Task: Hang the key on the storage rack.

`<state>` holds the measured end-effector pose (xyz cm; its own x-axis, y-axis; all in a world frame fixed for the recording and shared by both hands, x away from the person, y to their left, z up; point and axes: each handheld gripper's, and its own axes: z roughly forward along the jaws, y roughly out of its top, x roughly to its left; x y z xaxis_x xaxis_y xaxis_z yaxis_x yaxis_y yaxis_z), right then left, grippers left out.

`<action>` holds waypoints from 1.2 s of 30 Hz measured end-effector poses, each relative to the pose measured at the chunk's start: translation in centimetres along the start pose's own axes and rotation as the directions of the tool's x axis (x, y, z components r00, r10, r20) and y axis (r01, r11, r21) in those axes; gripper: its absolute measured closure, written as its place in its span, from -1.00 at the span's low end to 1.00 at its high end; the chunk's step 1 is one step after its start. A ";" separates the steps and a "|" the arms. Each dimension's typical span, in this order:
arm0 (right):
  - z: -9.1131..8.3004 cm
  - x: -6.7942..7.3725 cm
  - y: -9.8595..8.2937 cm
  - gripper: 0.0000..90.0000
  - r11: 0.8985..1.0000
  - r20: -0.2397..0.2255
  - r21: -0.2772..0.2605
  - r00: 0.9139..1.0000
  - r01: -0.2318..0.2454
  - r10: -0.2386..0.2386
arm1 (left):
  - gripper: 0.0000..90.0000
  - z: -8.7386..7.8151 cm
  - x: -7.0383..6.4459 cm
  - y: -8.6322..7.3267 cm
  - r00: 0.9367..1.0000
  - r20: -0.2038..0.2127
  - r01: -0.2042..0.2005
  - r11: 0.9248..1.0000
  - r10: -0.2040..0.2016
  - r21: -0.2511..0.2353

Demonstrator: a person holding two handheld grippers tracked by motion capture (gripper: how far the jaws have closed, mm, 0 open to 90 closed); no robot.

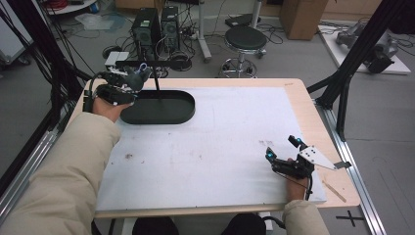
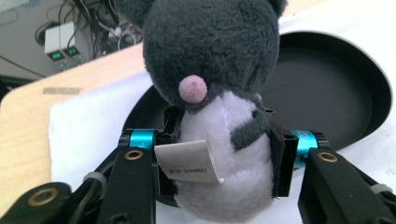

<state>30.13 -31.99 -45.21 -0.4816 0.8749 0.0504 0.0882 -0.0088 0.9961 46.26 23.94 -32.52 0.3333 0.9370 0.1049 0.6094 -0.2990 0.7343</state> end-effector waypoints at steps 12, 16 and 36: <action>0.0 0.0 0.0 -0.98 1.000 0.001 0.005 1.000 -0.008 0.008 | 0.25 1.4 -0.4 -0.3 0.999 -0.018 -0.028 0.999 0.029 0.036; 0.0 0.0 0.0 -0.98 1.000 0.000 0.007 1.000 -0.009 0.009 | 0.25 1.5 -0.4 -0.8 0.999 -0.019 -0.030 0.999 0.030 0.020; 0.2 0.0 0.1 -0.98 1.000 0.007 0.025 1.000 -0.007 0.007 | -0.94 -3.3 -0.1 -5.4 0.954 0.265 -0.060 0.954 0.142 -0.295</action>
<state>30.33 -31.87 -45.16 -0.4750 0.8781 0.0571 0.1135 -0.0031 0.9935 40.54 26.03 -34.30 0.5949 0.8034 0.0263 0.3494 -0.2880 0.8916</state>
